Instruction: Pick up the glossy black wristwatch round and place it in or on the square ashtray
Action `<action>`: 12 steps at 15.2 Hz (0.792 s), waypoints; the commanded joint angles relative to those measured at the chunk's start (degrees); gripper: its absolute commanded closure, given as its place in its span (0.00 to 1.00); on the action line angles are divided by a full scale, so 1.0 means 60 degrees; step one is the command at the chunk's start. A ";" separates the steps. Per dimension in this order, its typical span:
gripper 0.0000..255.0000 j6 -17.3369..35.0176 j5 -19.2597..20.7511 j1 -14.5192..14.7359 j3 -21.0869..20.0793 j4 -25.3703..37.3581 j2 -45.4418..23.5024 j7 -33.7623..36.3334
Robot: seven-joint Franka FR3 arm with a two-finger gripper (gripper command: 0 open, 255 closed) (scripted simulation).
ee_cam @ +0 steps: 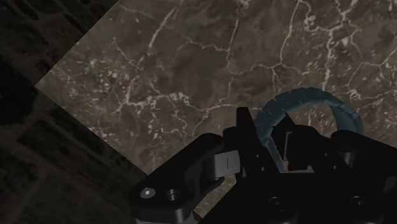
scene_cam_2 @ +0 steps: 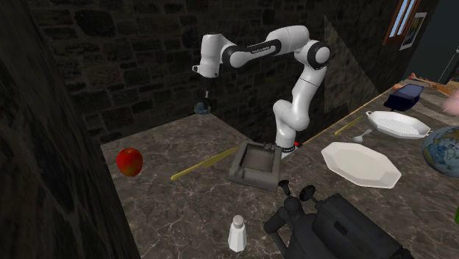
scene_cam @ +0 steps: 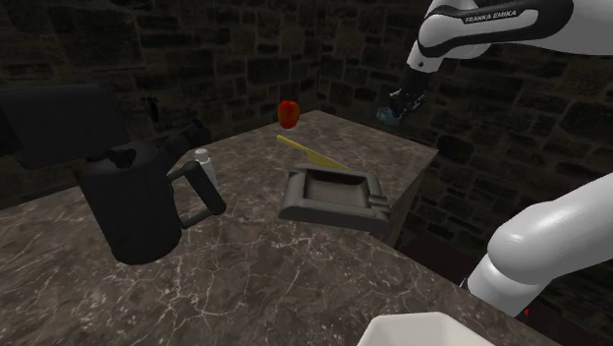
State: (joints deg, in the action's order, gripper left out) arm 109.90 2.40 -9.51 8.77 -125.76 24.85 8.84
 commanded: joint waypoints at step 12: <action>1.00 -0.0535 -0.0713 0.0908 -0.2333 -0.1687 0.2198 0.2853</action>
State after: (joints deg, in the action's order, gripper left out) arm 107.01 -1.44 -4.47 -4.30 -135.83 37.68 24.79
